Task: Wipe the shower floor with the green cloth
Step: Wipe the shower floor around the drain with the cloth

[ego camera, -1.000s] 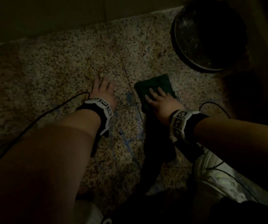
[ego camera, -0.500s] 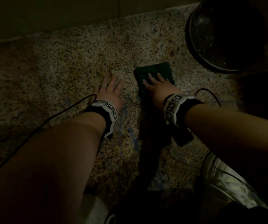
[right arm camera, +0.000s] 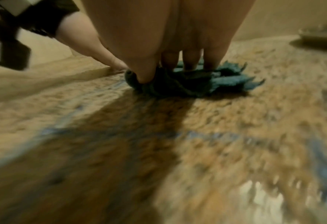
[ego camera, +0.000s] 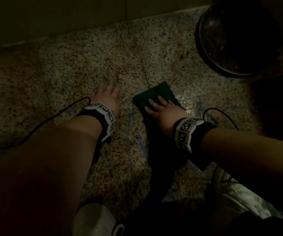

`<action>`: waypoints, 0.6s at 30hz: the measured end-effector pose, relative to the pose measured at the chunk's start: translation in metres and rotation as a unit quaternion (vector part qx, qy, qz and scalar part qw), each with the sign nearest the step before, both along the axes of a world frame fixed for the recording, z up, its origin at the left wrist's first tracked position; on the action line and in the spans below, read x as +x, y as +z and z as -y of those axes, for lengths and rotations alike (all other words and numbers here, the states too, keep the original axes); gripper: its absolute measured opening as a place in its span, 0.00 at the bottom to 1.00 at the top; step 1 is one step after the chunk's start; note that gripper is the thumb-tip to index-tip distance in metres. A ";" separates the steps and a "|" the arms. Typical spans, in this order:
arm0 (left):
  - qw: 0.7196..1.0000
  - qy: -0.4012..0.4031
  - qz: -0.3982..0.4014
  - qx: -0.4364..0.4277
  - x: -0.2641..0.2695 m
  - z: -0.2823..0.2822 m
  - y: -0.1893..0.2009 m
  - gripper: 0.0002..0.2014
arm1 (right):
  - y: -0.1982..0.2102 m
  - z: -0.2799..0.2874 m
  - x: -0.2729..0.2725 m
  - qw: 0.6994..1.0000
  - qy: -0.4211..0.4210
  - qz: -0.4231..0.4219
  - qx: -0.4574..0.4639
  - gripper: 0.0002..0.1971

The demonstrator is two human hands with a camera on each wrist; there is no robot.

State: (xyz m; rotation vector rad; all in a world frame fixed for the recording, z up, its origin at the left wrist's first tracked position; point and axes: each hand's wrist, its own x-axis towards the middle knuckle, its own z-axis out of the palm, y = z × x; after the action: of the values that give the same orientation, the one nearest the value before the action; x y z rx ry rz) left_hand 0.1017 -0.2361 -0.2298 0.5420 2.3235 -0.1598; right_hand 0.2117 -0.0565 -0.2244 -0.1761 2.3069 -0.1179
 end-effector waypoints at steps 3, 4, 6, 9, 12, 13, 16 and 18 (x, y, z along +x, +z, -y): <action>1.000 0.002 0.010 -0.004 -0.001 -0.002 0.000 0.29 | 0.003 0.002 -0.015 1.000 -0.012 -0.003 0.002 0.35; 1.000 0.002 0.012 -0.005 -0.002 -0.002 -0.001 0.29 | 0.003 0.005 -0.024 1.000 -0.025 0.000 -0.002 0.37; 1.000 0.009 0.019 -0.006 -0.004 -0.003 -0.002 0.31 | 0.006 0.012 -0.046 0.999 -0.052 0.014 -0.009 0.39; 0.999 0.018 0.029 -0.009 -0.007 -0.003 -0.005 0.32 | 0.014 0.020 -0.072 0.996 -0.073 0.039 -0.015 0.39; 0.999 0.025 0.029 -0.006 -0.006 -0.001 -0.004 0.32 | 0.017 0.023 -0.073 0.996 -0.073 0.038 -0.020 0.38; 0.999 0.023 0.025 -0.001 -0.006 0.000 -0.005 0.31 | 0.017 0.023 -0.069 0.997 -0.071 0.034 -0.022 0.38; 0.999 0.036 0.019 -0.004 -0.007 0.006 -0.006 0.31 | 0.015 0.022 -0.050 0.998 -0.042 0.031 -0.026 0.39; 0.999 0.050 0.007 -0.014 -0.008 0.014 -0.010 0.29 | 0.011 0.024 -0.033 0.999 -0.005 0.035 -0.024 0.39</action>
State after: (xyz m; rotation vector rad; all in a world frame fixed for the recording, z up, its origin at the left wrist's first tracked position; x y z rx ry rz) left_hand 0.0934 -0.2502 -0.2400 0.4102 2.3261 -0.1401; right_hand 0.1787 -0.0802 -0.2129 -0.1819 2.2371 -0.1834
